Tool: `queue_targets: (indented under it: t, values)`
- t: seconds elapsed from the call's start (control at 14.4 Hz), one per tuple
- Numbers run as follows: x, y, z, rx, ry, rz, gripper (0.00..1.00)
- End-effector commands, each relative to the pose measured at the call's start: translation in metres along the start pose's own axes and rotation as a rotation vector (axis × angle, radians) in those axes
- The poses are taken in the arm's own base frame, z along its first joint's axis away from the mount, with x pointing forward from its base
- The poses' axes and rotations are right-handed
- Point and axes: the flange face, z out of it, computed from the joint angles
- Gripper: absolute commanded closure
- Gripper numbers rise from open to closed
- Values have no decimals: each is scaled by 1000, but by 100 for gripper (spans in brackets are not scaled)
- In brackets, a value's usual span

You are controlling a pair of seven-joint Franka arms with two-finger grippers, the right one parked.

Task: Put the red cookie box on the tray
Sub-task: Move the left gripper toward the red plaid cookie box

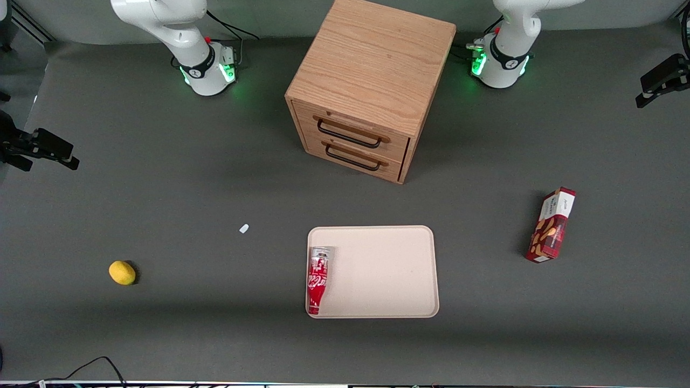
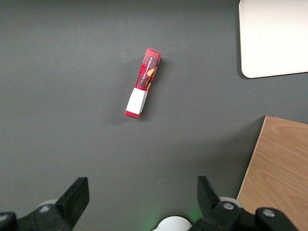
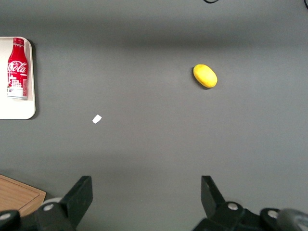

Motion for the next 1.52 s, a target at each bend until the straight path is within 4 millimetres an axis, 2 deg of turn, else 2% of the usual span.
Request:
queue_targets:
  t: [0.0, 0.48, 0.69, 0.97, 1.45]
  values:
    - [0, 1, -3, -10, 1, -12, 0]
    - [9, -2, 9, -7, -13, -1, 0]
    - [28, 1, 31, -1, -36, 36, 0]
    - [66, -8, 80, 5, -54, 92, 0]
    - [120, -22, 200, 48, -47, 288, 0]
